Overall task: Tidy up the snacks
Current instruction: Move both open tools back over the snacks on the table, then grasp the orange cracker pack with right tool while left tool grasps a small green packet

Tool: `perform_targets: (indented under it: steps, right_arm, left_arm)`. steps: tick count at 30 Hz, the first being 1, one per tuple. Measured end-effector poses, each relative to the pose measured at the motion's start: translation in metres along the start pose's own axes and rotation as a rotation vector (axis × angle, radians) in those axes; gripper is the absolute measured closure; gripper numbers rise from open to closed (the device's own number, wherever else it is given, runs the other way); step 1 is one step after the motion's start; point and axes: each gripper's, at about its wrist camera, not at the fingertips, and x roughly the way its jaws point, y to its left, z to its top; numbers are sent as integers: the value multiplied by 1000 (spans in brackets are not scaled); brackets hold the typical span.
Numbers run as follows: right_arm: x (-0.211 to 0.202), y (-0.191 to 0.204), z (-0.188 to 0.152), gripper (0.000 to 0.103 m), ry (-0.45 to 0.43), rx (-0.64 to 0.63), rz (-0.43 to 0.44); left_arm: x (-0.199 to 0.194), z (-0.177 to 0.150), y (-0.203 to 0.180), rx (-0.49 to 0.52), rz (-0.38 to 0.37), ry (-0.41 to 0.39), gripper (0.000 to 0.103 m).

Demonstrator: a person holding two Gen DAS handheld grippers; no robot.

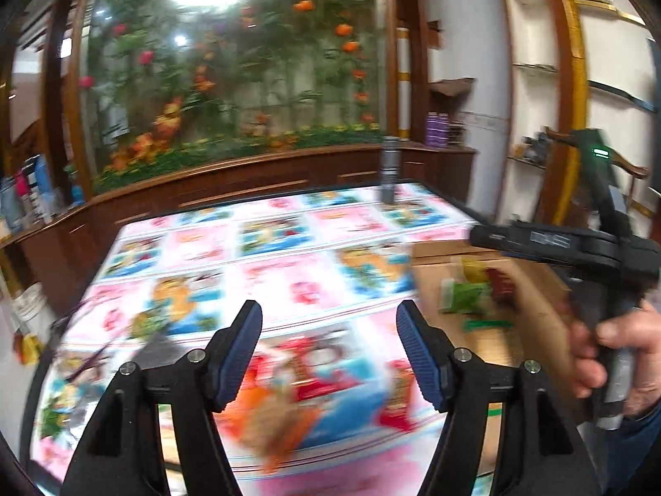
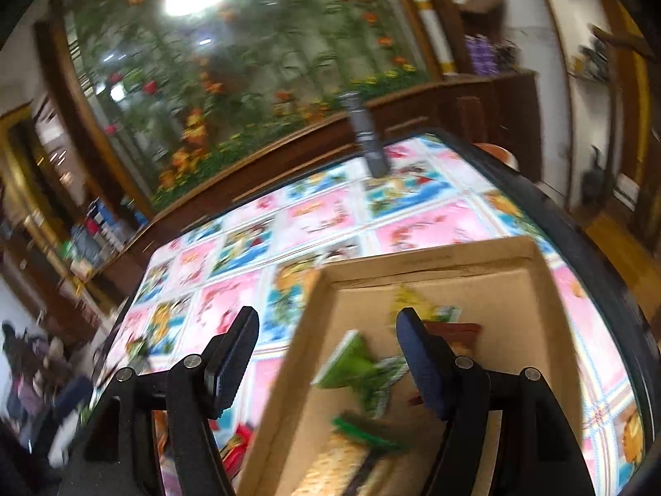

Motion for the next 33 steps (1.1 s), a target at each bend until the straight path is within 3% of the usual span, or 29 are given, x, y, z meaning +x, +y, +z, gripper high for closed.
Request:
perform_targets:
  steps: [6,10,14,19,22,26,33]
  right_arm:
    - [5,36,-14,30,6,-157,47]
    - [11,36,-18,30,33,-148,52]
    - [11,33,-19,30,42,-130,73]
    - [6,56,-25,30,35,-201,139]
    - [10,85,-37,29,96,-224,211]
    - [18,138,-62,29,183,-308,287]
    - [59,224,-113,29,243,-590,130]
  left_arm:
    - [12,-15,108,-225,96,139,34]
    - [16,-39,178,-443,30,245,34]
    - [22,-61,211,-604,-27,303,43]
    - [20,-60,202,-566,0,296,46]
    - [15,-57,198,-524,35,274,46]
    - [11,-55,201,-538,9,265,46]
    - [1,-60,209,-544,19,261,46]
